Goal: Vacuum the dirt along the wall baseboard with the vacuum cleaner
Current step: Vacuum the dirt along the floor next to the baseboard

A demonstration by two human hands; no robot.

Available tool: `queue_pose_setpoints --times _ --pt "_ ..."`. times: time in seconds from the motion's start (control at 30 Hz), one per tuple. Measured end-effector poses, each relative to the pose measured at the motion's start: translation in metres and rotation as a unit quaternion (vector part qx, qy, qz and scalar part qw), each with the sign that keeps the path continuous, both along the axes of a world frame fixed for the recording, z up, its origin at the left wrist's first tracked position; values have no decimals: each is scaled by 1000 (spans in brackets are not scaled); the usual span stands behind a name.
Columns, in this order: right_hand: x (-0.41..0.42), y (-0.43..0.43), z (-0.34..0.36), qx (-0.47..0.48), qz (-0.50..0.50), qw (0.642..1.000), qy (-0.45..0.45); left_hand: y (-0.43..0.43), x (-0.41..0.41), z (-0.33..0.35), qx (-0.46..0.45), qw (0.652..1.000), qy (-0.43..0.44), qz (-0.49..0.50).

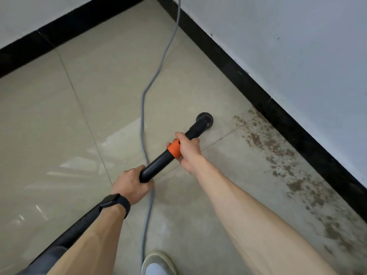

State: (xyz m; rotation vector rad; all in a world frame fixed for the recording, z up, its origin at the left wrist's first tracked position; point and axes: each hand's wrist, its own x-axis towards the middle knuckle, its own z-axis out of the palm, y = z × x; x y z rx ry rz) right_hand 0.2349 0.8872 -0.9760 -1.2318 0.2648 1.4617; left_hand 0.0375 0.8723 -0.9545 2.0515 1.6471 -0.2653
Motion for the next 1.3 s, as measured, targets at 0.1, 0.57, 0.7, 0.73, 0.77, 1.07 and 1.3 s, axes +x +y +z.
queue_pose_setpoints --times 0.1,0.57,0.7,0.73,0.77,1.07,1.3 --pt "0 -11 2 -18 -27 999 -25 0 2 1 -1 1000 8 -26" --pt "1 -95 -10 -123 -262 954 -77 -28 31 -8 -17 977 63 -203" --pt "15 -81 -6 -104 -221 967 -66 -29 39 -10 -10 983 54 -173" --pt "19 -74 -4 -97 -200 973 -65 -28 39 -10 -9 986 49 -161" --pt "22 -67 -2 -91 -178 977 -67 -27 39 -10 -7 988 44 -150" --pt "26 -45 -1 -67 -111 988 -81 -16 39 -14 1 995 29 -92" --pt "27 -56 -3 -73 -127 986 -84 -16 41 -16 7 990 44 -132"
